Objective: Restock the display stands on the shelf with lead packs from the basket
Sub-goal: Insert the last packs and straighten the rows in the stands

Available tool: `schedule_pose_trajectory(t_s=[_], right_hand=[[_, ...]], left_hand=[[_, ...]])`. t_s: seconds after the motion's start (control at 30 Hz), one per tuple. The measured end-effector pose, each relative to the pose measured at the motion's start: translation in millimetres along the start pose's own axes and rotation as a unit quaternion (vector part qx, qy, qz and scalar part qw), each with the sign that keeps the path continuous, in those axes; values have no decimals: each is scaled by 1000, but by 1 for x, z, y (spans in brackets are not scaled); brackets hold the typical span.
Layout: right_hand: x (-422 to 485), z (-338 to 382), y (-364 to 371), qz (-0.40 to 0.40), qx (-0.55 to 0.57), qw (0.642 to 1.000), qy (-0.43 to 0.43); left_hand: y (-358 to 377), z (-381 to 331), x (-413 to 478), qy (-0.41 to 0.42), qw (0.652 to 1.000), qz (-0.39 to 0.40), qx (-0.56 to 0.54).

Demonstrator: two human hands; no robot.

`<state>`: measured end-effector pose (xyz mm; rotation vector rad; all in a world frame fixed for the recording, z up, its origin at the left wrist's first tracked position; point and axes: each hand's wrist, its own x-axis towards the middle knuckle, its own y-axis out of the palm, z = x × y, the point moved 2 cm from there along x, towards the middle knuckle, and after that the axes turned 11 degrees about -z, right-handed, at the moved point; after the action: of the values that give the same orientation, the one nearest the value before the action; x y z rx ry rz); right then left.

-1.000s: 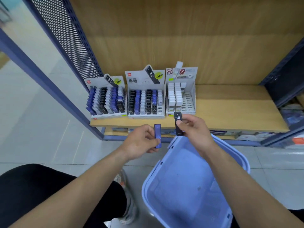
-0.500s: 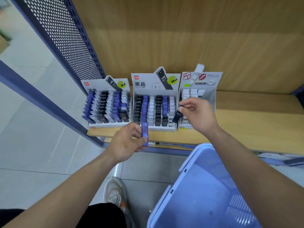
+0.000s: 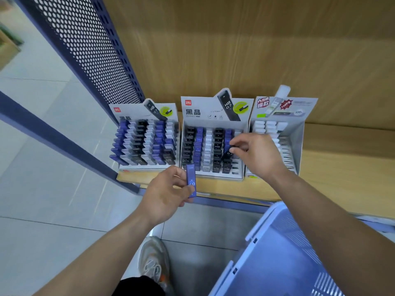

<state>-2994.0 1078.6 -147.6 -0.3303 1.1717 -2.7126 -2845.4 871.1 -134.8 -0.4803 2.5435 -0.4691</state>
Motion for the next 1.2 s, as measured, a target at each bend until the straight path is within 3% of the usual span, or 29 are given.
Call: schedule_pose_trajectory(t_s=[0.43, 0.73, 0.93, 1.2], right_hand=[[4, 0, 0, 16, -36, 998, -40], [-5, -1, -10, 28, -138, 985, -99], [-5, -13, -16, 7, -109, 991, -82], [-22, -14, -17, -4, -103, 987, -122]], left_hand=[[-1, -3, 3, 2, 1000, 6, -2], [9, -9, 4, 19, 1000, 10, 11], [9, -8, 5, 21, 1000, 11, 17], [9, -7, 6, 24, 1000, 8, 17]])
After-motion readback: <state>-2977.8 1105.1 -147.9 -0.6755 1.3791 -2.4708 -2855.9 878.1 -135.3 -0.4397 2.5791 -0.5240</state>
